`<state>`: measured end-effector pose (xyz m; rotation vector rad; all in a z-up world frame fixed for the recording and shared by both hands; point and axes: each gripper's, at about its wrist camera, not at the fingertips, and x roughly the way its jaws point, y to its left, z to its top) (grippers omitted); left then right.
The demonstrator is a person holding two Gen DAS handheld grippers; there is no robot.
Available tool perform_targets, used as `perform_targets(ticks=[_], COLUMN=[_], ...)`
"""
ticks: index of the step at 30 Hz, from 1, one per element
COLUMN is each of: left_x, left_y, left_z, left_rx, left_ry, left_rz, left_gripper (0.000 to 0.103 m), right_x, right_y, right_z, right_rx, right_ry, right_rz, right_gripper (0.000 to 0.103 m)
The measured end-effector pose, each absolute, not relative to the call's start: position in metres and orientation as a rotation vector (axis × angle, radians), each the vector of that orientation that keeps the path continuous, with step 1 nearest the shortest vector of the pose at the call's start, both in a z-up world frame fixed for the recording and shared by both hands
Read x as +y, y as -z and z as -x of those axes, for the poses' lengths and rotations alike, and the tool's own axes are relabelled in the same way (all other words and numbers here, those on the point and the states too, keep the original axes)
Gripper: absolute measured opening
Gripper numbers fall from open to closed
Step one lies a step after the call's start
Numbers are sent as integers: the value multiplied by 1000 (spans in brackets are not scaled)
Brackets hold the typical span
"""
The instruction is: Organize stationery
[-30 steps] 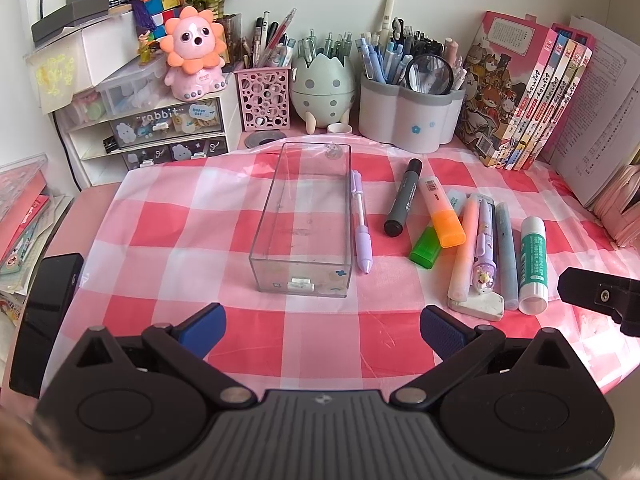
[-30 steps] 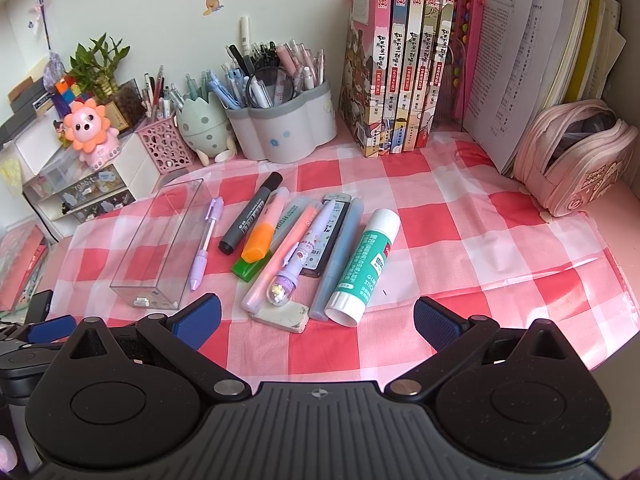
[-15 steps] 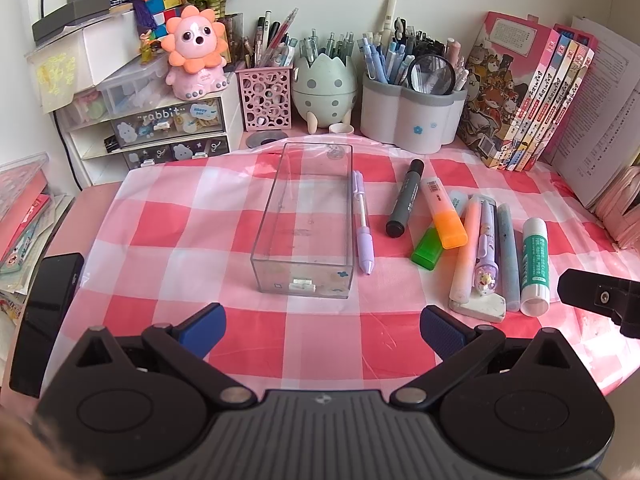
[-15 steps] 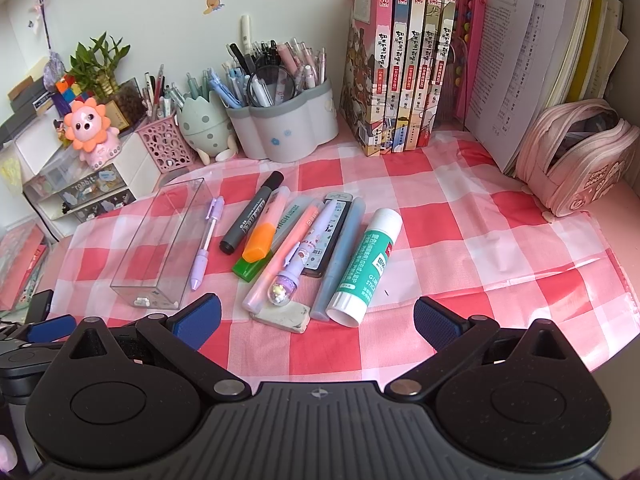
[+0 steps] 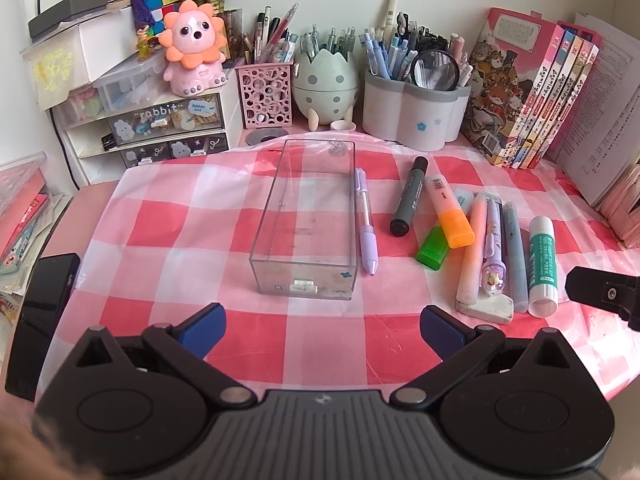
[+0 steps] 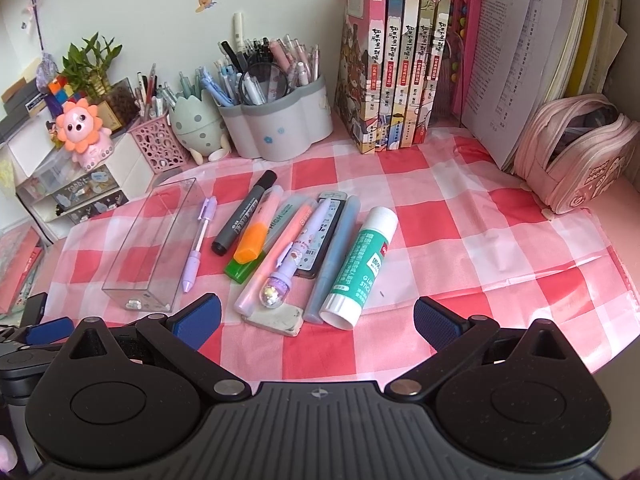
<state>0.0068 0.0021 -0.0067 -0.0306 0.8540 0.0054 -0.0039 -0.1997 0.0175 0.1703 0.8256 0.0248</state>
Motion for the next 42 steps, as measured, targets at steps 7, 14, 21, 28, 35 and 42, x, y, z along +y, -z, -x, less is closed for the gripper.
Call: perform_targets(ticks=[7, 14, 21, 28, 35, 42], left_x=[10, 18, 23, 25, 24, 24], left_y=[20, 34, 44, 55, 63, 69], left_z=[-11, -15, -16, -23, -29, -35], left_rx=[796, 739, 653, 641, 633, 629], left_ry=[8, 49, 82, 55, 48, 37], left_rz=[30, 65, 78, 90, 99, 74], left_gripper=[81, 81, 81, 77, 62, 49], right_x=[-206, -210, -215, -219, -210, -197], right_y=[-9, 1, 13, 25, 23, 19], right_z=[-1, -6, -12, -20, -31, -46], right_rx=[776, 743, 703, 691, 666, 610], right_ry=[2, 12, 25, 23, -31, -119], right_rz=[-150, -130, -109, -138, -145, -97], right_gripper=[98, 98, 98, 98, 98, 96])
